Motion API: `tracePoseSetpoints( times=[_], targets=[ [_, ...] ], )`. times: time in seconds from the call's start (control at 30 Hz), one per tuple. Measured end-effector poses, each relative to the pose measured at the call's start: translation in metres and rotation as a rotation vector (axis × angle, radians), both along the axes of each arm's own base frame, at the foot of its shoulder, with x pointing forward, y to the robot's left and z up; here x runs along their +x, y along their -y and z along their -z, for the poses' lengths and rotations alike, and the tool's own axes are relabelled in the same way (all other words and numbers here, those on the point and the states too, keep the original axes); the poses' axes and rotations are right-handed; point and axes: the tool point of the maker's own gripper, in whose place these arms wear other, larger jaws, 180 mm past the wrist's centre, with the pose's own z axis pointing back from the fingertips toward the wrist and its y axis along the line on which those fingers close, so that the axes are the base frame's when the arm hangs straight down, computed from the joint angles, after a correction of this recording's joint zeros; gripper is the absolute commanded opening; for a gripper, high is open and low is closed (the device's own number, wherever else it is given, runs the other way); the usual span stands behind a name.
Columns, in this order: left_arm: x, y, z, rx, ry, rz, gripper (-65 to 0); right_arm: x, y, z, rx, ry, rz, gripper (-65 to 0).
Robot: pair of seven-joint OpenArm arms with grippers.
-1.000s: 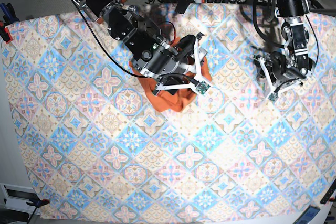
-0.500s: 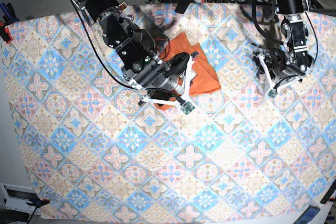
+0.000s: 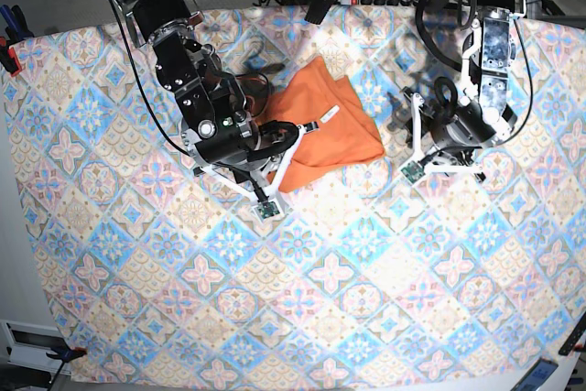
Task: Fold the T-shirt properly
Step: 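Grasp the folded shirt edges with both grippers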
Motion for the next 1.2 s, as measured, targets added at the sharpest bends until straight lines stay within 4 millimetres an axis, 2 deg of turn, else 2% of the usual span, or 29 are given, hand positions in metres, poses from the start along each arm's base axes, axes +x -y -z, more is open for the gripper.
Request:
tracePoseSetpoints(
  times=[0.2, 0.4, 0.5, 0.57, 0.67, 0.87, 1.07, 1.2],
  targets=[
    [-0.01, 0.011, 0.01, 0.054, -0.058, 0.068, -44.6, 0.001, 0.025, 0.006, 0.031, -0.041, 0.176, -63.1],
    [-0.024, 0.007, 0.018, 0.099, -0.096, 0.115, -44.6, 0.011, 0.049, 0.005, 0.014, -0.021, 0.24, -63.0],
    [-0.034, 0.017, 0.025, 0.105, -0.125, 0.159, -44.6, 0.013, 0.063, 0.009, 0.019, -0.043, 0.294, -63.0],
    [-0.037, 0.031, 0.027, 0.074, -0.126, 0.191, -44.6, 0.017, 0.077, 0.013, 0.01, -0.049, 0.34, -63.0],
    [-0.045, 0.039, 0.031, 0.087, -0.144, 0.231, -44.6, 0.014, 0.095, 0.028, -0.026, -0.09, 0.387, -63.1],
    [-0.054, 0.052, 0.039, 0.092, -0.169, 0.293, -44.6, 0.002, 0.094, 0.055, -0.044, -0.183, 0.384, -63.1],
    [-0.069, 0.042, 0.073, 0.129, -0.294, 0.297, -44.6, 0.006, 0.101, 0.055, -0.057, -0.179, 0.396, -63.0],
    [-0.069, 0.044, 0.082, 0.101, -0.304, 0.299, -44.6, 0.014, 0.101, 0.055, -0.055, -0.18, 0.399, -63.1]
  ],
)
